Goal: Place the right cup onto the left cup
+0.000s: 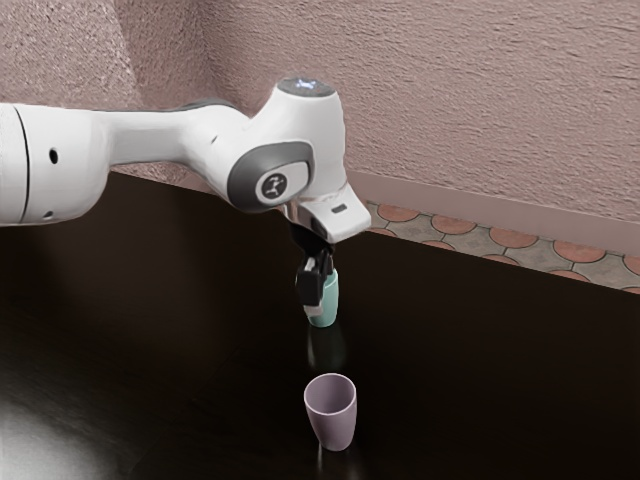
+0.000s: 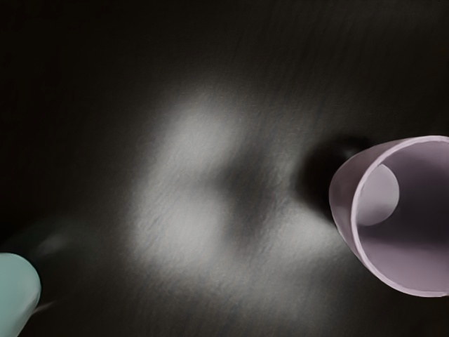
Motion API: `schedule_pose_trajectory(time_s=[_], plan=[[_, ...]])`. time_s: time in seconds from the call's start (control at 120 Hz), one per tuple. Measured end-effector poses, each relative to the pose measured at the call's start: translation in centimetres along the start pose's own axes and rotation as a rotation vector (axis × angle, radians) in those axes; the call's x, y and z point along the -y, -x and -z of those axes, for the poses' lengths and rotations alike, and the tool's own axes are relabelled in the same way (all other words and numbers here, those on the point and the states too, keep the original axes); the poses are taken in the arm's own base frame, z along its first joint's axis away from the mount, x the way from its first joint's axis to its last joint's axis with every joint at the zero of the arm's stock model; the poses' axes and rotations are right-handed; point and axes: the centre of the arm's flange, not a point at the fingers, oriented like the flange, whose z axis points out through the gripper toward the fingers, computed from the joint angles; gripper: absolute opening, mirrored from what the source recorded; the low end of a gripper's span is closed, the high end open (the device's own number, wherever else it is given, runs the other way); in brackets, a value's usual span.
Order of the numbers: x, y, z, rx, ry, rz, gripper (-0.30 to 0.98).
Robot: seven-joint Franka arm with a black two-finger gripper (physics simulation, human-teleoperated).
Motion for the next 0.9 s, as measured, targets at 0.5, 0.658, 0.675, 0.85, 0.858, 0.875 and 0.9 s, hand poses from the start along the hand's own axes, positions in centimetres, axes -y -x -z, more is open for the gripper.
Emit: schedule_pose_trajectory(time_s=[0.5,0.658,0.675,0.85,0.858,0.875,0.9], plan=[[-6.2,-2.5,-8.2,0.011,0.033,-0.021,0.69],[-6.6,-2.1,-10.4,0.014,0.043,0.001,0.67],[-6.6,-2.1,-10.6,0.014,0.043,0.003,0.66],[-6.3,-2.4,-10.8,0.004,0.031,0.021,0.26],[-6.3,-2.4,-10.8,0.003,0.031,0.022,0.25],[-6.3,-2.4,-10.7,0.002,0.029,0.023,0.21],[-6.3,-2.5,-10.7,0.001,0.028,0.025,0.17]])
